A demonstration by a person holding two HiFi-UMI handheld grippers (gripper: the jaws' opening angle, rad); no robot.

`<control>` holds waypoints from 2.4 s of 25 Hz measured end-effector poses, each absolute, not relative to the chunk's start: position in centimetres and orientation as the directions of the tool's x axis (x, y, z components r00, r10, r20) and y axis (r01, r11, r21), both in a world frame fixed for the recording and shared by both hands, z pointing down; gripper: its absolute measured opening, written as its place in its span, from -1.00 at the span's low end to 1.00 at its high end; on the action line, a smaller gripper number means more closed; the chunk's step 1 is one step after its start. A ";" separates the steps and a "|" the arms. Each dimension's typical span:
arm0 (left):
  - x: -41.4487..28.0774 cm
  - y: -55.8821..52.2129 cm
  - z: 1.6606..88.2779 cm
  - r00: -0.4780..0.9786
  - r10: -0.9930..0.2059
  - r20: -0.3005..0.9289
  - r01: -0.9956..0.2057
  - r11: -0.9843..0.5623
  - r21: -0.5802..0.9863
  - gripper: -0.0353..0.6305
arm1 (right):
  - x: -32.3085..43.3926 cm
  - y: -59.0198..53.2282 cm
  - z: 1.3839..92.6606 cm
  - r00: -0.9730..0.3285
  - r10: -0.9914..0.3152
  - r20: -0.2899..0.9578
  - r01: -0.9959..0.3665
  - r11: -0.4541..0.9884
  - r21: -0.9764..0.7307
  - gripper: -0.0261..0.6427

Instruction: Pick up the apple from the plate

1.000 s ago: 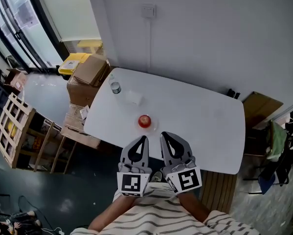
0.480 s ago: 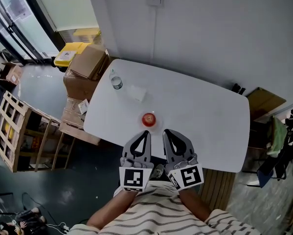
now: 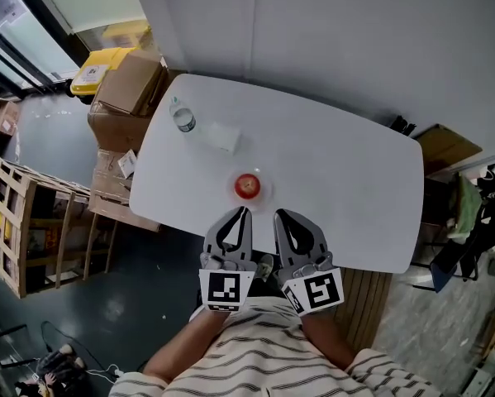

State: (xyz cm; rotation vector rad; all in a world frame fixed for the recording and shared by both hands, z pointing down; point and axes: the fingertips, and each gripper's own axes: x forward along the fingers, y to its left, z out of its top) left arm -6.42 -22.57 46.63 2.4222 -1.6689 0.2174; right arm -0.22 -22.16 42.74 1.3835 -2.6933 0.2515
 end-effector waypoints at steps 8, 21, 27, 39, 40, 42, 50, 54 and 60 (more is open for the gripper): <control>-6.1 -23.7 50.8 0.372 -0.875 0.309 -0.927 -0.367 0.078 -0.85 | 0.0 -22.9 45.2 -0.565 -0.794 0.223 -0.824 0.555 -0.114 -0.89; -5.8 -25.3 59.4 0.344 -0.825 0.448 -0.933 -0.354 0.065 -0.17 | 1.2 -23.6 46.8 -0.548 -0.793 0.265 -0.835 0.535 -0.126 -0.89; -5.2 -25.9 62.1 0.328 -0.814 0.479 -0.932 -0.363 0.023 0.01 | 1.7 -23.9 47.2 -0.546 -0.793 0.270 -0.837 0.531 -0.135 -0.89; -5.5 -27.5 68.1 0.287 -0.789 0.543 -0.936 -0.353 -0.019 0.26 | 3.0 -24.3 47.7 -0.538 -0.793 0.287 -0.842 0.521 -0.139 -0.89; -5.5 -27.7 68.5 0.287 -0.786 0.548 -0.935 -0.354 -0.019 0.27 | 3.0 -24.3 47.7 -0.539 -0.792 0.287 -0.842 0.522 -0.140 -0.89; -5.4 -28.0 69.6 0.288 -0.777 0.560 -0.933 -0.359 -0.020 0.29 | 3.1 -24.4 47.8 -0.539 -0.792 0.288 -0.841 0.522 -0.140 -0.89; -5.6 -29.0 72.5 0.273 -0.762 0.587 -0.926 -0.374 -0.056 0.30 | 3.2 -24.6 47.9 -0.535 -0.792 0.294 -0.843 0.522 -0.130 -0.89; -5.5 -29.5 73.3 0.279 -0.752 0.598 -0.925 -0.378 -0.045 0.29 | 3.4 -24.7 47.9 -0.531 -0.793 0.297 -0.846 0.518 -0.130 -0.89; -5.2 -29.8 74.3 0.286 -0.736 0.614 -0.914 -0.402 -0.056 0.29 | 4.3 -24.8 48.2 -0.516 -0.800 0.306 -0.855 0.503 -0.127 -0.89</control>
